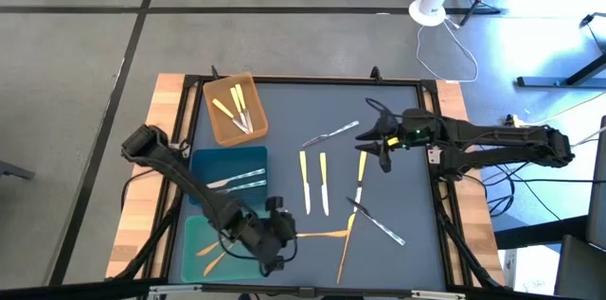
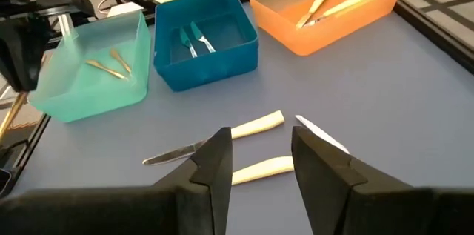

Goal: Sort silverware by color (type)
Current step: Put the gold knife into the green bin

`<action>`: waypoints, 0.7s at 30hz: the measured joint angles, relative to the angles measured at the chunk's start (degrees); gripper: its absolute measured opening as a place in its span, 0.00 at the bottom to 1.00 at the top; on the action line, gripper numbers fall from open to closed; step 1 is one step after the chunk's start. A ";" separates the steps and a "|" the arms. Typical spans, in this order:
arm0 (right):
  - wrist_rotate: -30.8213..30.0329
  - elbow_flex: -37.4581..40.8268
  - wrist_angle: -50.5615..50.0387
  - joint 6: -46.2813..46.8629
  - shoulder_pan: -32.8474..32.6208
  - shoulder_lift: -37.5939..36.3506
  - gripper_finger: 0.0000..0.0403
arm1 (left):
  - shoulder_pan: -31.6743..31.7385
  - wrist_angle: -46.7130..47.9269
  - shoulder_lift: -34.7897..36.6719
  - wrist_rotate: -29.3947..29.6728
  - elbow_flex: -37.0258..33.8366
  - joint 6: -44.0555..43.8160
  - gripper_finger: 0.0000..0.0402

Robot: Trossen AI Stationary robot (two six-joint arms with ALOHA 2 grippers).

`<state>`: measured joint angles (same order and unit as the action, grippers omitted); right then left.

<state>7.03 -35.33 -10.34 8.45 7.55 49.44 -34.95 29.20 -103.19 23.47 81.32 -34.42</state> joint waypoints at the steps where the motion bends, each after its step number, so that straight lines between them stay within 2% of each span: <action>1: -0.04 0.00 -0.10 0.00 -0.02 -0.34 0.32 | -0.53 0.92 0.43 -0.09 0.00 -0.89 0.04; 14: 0.02 0.00 0.03 0.00 -0.01 -1.74 0.32 | -9.53 13.25 5.00 0.55 0.00 -16.23 0.04; 21: -0.02 0.00 -0.01 0.00 -0.01 -1.73 0.32 | -14.57 16.81 5.00 4.28 0.00 -24.31 0.04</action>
<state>7.01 -35.33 -10.35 8.45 7.54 47.71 -49.53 46.00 -98.19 27.75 81.32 -58.73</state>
